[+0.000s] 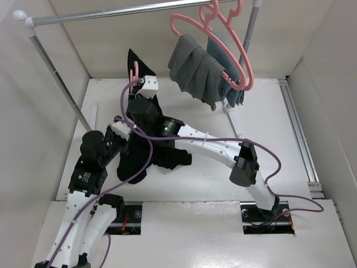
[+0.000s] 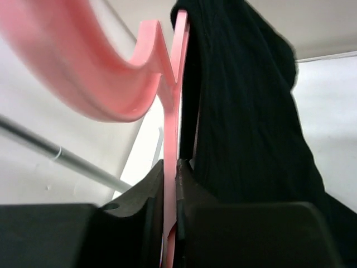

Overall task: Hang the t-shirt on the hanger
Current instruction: Place tshirt on hanger

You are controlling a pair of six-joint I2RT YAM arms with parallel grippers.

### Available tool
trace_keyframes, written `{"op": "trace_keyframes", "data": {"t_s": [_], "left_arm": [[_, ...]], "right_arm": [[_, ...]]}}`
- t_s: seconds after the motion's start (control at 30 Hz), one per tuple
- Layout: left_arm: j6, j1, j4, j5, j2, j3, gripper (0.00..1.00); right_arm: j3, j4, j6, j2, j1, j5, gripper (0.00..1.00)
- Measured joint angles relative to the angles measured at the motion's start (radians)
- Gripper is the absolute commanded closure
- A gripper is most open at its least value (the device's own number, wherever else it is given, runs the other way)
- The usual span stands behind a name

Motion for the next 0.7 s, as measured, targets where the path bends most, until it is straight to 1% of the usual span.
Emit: {"op": "trace_keyframes", "data": {"t_s": [0.03, 0.1, 0.13, 0.17, 0.2, 0.27, 0.3, 0.37, 0.4, 0.43, 0.53, 0.6, 0.7], "left_arm": [[-0.015, 0.000, -0.006, -0.006, -0.013, -0.008, 1.00], [-0.044, 0.001, -0.020, -0.019, -0.037, -0.017, 1.00], [-0.068, 0.003, -0.029, -0.028, -0.045, -0.018, 1.00], [-0.076, 0.003, -0.032, -0.029, -0.050, -0.018, 1.00], [-0.089, 0.003, -0.029, -0.034, -0.055, -0.019, 1.00], [-0.112, 0.003, -0.026, -0.044, -0.060, -0.021, 1.00], [-0.122, 0.003, -0.022, -0.048, -0.061, -0.022, 1.00], [-0.138, 0.003, -0.016, -0.058, -0.061, -0.023, 1.00], [-0.145, 0.003, -0.013, -0.061, -0.062, -0.023, 1.00], [-0.151, 0.003, -0.011, -0.065, -0.063, -0.023, 1.00], [-0.165, 0.003, -0.005, -0.074, -0.066, -0.029, 1.00], [-0.175, 0.002, -0.004, -0.077, -0.069, -0.036, 1.00], [-0.190, -0.002, -0.004, -0.086, -0.069, -0.039, 1.00]], "right_arm": [[-0.012, 0.010, -0.004, -0.001, 0.004, -0.003, 0.75], [-0.037, 0.028, -0.021, -0.006, 0.007, -0.020, 0.67], [-0.048, 0.031, -0.025, -0.010, 0.007, -0.034, 0.59], [-0.056, 0.032, -0.027, -0.013, 0.006, -0.048, 0.59], [-0.064, 0.030, -0.039, -0.017, 0.005, -0.071, 0.53], [-0.086, 0.034, -0.049, -0.026, 0.000, -0.109, 0.48], [-0.097, 0.034, -0.054, -0.031, -0.003, -0.126, 0.43], [-0.126, 0.034, -0.062, -0.043, -0.008, -0.158, 0.37], [-0.137, 0.033, -0.066, -0.047, -0.010, -0.169, 0.30], [-0.147, 0.032, -0.068, -0.051, -0.012, -0.179, 0.20], [-0.187, 0.030, -0.074, -0.071, -0.016, -0.206, 0.07], [-0.217, 0.029, -0.078, -0.092, -0.026, -0.222, 0.04], [-0.256, 0.027, -0.094, -0.138, -0.040, -0.238, 0.02]]}}
